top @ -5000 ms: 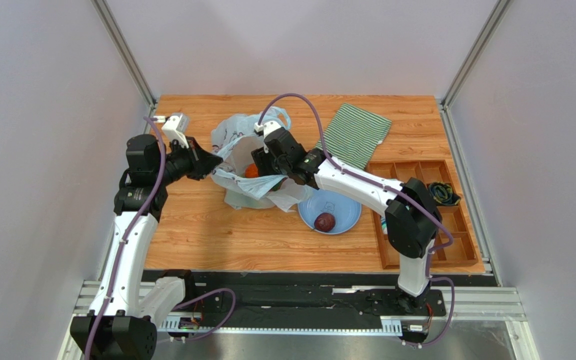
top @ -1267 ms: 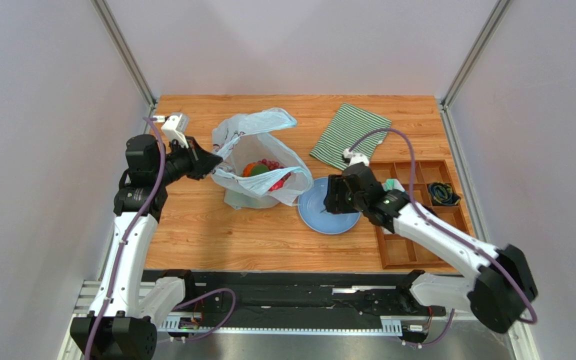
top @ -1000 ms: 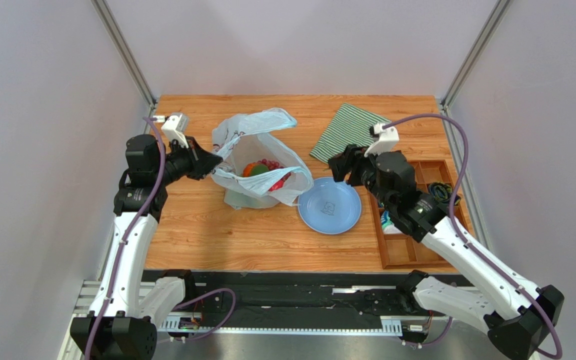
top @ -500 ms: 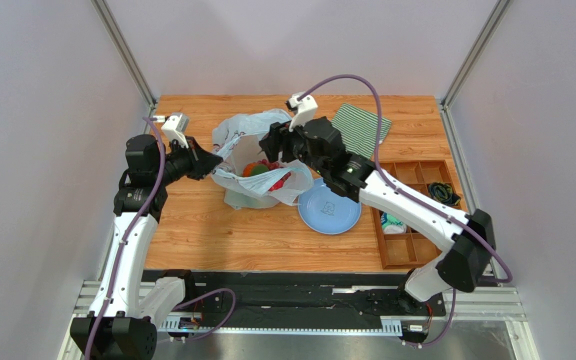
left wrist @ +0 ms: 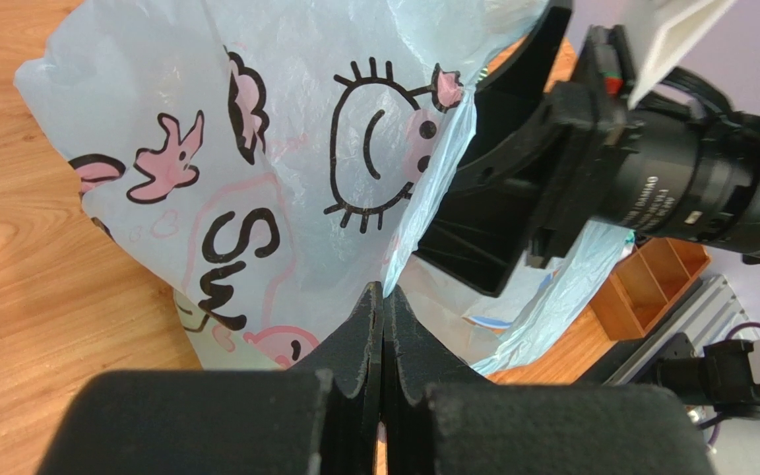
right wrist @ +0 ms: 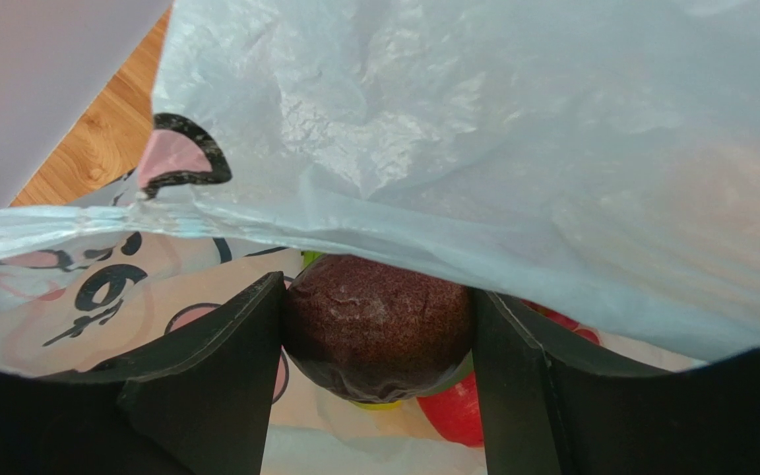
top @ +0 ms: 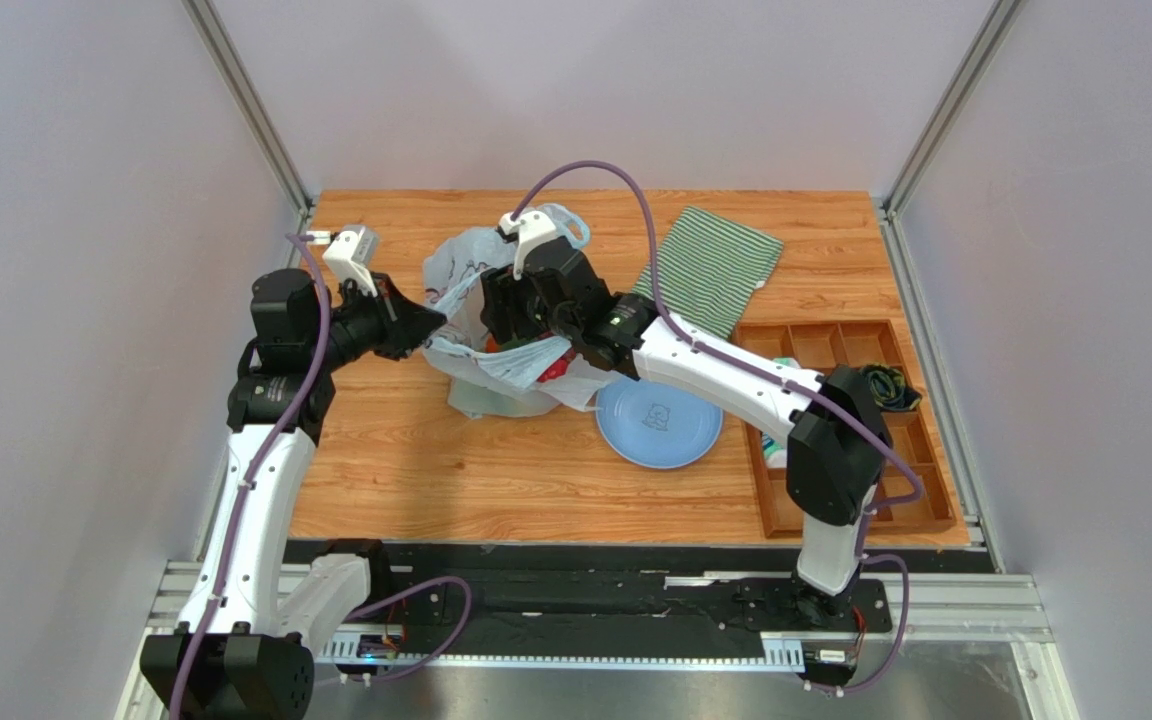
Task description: Place the fruits into the plastic bag
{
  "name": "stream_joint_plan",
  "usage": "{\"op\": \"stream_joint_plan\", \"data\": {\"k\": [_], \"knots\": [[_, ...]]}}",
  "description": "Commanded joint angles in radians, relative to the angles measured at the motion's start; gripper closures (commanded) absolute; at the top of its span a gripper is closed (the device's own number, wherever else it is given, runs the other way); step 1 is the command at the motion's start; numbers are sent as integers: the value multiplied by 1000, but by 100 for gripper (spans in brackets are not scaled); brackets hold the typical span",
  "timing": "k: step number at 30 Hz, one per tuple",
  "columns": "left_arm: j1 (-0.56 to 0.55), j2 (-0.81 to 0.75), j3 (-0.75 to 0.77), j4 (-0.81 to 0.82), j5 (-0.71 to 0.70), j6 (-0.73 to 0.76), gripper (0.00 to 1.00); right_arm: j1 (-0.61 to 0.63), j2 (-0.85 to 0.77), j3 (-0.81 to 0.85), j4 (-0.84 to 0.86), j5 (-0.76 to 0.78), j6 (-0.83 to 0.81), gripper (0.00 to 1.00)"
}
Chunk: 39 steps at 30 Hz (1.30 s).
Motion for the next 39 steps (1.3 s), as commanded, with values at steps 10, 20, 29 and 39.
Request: {"op": "stream_joint_plan", "data": {"k": [10, 20, 29, 39], "knots": [[9, -9, 8, 34, 25, -6, 100, 26, 84, 152, -81, -29, -39, 18], [7, -14, 9, 34, 23, -5, 100, 26, 55, 162, -98, -39, -46, 4], [7, -14, 9, 31, 14, -6, 100, 38, -216, -4, -20, -62, 6, 5], [9, -14, 11, 20, -9, -5, 100, 36, -536, -361, 66, 11, 298, 7]]}}
